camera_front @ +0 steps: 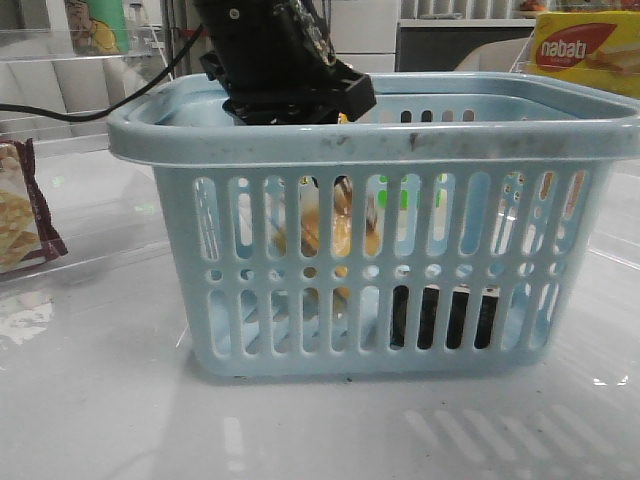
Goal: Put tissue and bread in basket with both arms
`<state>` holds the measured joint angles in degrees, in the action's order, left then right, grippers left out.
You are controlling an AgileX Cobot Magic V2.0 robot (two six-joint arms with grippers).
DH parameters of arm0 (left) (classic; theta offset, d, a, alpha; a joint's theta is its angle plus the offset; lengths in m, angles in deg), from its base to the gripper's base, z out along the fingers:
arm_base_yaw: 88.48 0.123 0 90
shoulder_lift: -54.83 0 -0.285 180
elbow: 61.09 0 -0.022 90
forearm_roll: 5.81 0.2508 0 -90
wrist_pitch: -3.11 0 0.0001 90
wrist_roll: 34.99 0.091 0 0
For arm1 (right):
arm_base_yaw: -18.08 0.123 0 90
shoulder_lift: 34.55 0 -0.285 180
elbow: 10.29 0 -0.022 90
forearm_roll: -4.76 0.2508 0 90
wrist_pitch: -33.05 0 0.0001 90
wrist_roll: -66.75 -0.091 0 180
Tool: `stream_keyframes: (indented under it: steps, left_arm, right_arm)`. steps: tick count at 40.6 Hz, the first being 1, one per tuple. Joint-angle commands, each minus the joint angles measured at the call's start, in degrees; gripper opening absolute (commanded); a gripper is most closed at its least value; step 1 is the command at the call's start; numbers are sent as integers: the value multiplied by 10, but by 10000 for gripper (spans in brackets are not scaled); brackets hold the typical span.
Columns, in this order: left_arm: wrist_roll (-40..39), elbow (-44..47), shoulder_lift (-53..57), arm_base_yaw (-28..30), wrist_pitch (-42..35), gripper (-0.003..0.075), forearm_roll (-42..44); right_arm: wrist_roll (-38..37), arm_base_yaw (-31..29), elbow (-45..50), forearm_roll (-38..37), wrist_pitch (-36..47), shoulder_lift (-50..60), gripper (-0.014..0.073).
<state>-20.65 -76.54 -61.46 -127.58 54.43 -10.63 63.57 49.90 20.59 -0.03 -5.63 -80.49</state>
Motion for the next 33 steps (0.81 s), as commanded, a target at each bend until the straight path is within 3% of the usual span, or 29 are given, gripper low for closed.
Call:
stream_keyframes:
  steps: [1,17,33]
  left_arm:
    - [-1,-26,41,-4,-23,401,-9]
    - [-8,-36,215,-4,-13,400,-12]
    - [-8,200,465,-4,-74,400,-33]
  right_arm:
    - [1,0,-15,-9,41,0,622]
    - [1,0,-15,-9,41,0,622]
    - [1,0,-15,-9,41,0,622]
